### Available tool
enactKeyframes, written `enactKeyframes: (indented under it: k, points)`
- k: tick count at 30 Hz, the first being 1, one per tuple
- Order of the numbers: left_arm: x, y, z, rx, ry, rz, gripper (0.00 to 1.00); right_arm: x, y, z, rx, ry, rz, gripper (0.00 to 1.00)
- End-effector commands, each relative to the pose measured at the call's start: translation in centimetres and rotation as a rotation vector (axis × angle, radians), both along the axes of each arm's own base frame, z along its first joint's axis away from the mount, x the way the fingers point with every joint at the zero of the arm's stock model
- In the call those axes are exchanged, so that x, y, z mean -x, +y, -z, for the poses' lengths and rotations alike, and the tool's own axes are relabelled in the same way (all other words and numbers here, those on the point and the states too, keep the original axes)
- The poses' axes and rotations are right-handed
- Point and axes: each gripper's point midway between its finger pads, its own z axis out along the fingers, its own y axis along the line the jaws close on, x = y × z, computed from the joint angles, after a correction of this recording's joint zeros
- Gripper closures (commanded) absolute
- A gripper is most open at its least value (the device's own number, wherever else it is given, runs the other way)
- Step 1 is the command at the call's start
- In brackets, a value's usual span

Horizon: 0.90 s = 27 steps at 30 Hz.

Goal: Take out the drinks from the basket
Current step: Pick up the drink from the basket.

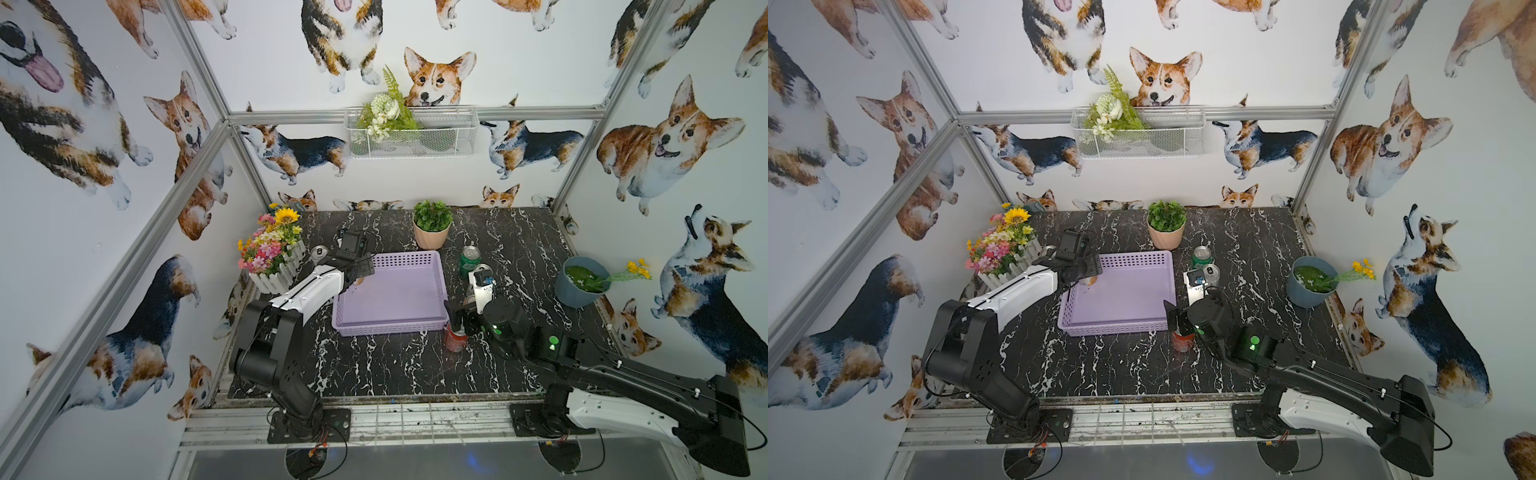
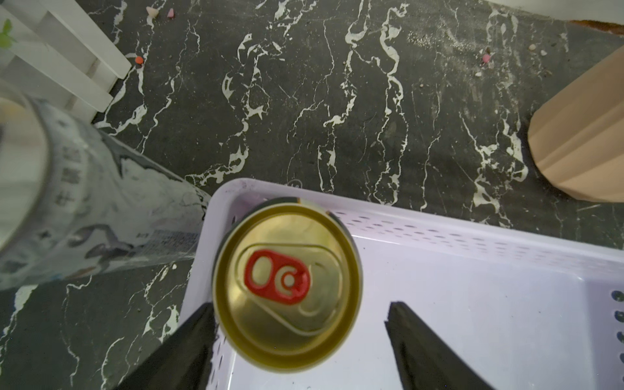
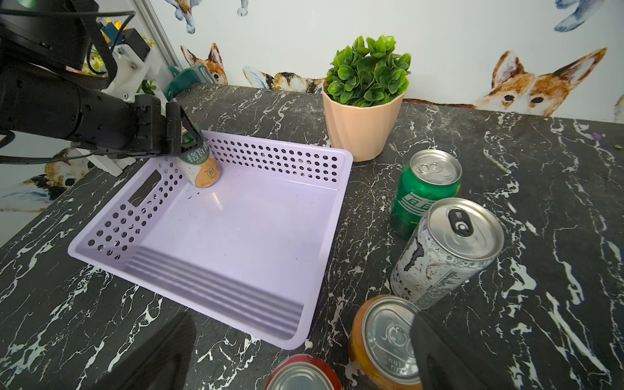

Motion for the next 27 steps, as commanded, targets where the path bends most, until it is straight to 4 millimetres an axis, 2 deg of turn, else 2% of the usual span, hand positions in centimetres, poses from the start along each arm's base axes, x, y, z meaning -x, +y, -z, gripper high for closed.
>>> enactKeyframes:
  k: [1,11,17,19,21,23,27]
  points:
    - [-0.9,-0.2,0.6,-0.003,0.003,0.001,0.17,0.0,0.0,-0.5,-0.023,-0.015,0.002,0.00]
    - [-1.3,0.1,3.0,-0.049,0.051,0.000,0.17,0.0,-0.1,-0.1,-0.024,-0.007,0.005,0.00]
    - [-2.0,-0.3,3.1,-0.050,0.024,0.023,0.30,0.0,0.1,0.0,-0.030,-0.001,0.000,0.00]
    - [-2.2,0.0,3.1,-0.074,0.017,0.021,0.31,0.1,0.2,0.1,-0.032,0.002,-0.002,0.00]
    - [-2.3,0.2,2.9,-0.100,0.004,0.019,0.26,0.1,0.2,0.1,-0.034,0.005,-0.005,0.00]
    - [-2.4,0.3,2.7,-0.114,-0.013,0.025,0.13,0.1,0.3,0.1,-0.035,0.005,-0.005,0.00]
    - [-2.5,0.3,2.3,-0.111,-0.054,0.028,0.09,0.0,0.5,-0.1,-0.040,0.003,-0.008,0.00]
